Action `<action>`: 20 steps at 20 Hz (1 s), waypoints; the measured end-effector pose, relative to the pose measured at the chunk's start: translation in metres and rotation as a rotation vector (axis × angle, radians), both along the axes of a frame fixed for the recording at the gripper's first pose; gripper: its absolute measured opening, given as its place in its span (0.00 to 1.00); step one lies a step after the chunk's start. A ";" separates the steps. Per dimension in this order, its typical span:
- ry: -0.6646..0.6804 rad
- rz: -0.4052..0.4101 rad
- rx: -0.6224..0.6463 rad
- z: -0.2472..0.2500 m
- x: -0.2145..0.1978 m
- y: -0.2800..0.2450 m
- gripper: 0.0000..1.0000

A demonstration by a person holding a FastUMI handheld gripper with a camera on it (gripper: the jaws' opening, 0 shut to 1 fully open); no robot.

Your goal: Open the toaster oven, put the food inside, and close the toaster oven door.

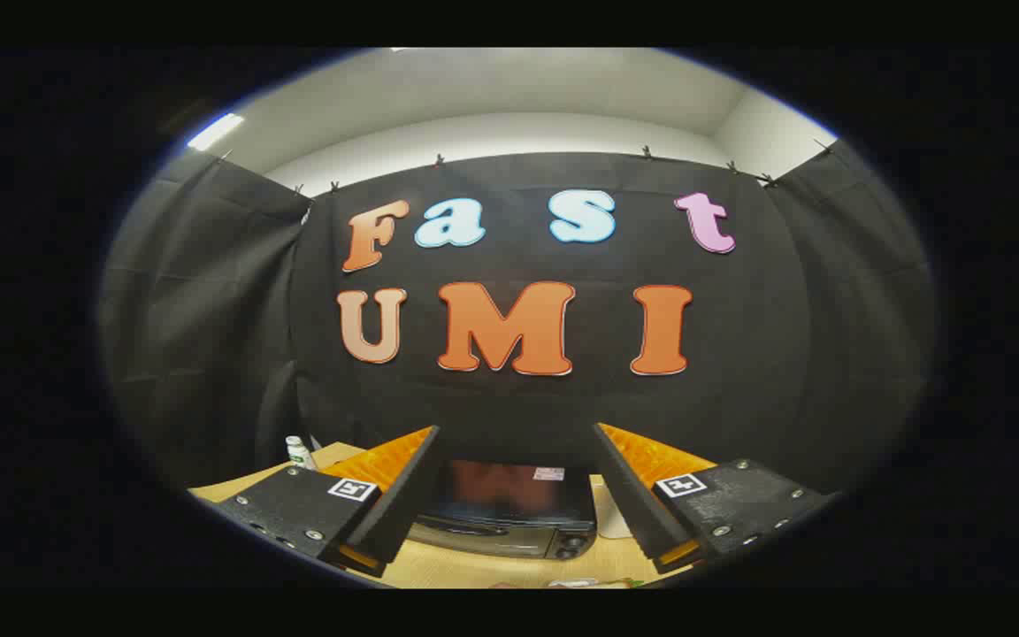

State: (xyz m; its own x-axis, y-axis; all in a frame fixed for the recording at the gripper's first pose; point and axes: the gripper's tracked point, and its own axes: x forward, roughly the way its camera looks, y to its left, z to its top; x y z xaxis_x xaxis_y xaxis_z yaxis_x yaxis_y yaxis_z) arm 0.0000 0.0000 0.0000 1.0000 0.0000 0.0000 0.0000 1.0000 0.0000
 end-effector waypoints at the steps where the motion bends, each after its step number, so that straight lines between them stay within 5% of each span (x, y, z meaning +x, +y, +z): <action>1: 0.001 -0.002 -0.001 -0.001 0.001 -0.001 0.99; 20: 0.021 -0.007 -0.005 -0.008 0.000 -0.003 0.99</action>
State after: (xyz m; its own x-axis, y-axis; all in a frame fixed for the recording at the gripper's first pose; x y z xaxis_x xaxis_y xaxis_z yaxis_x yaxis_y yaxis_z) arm -0.0001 -0.0030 -0.0078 0.9998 -0.0070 -0.0206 0.0069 1.0000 -0.0055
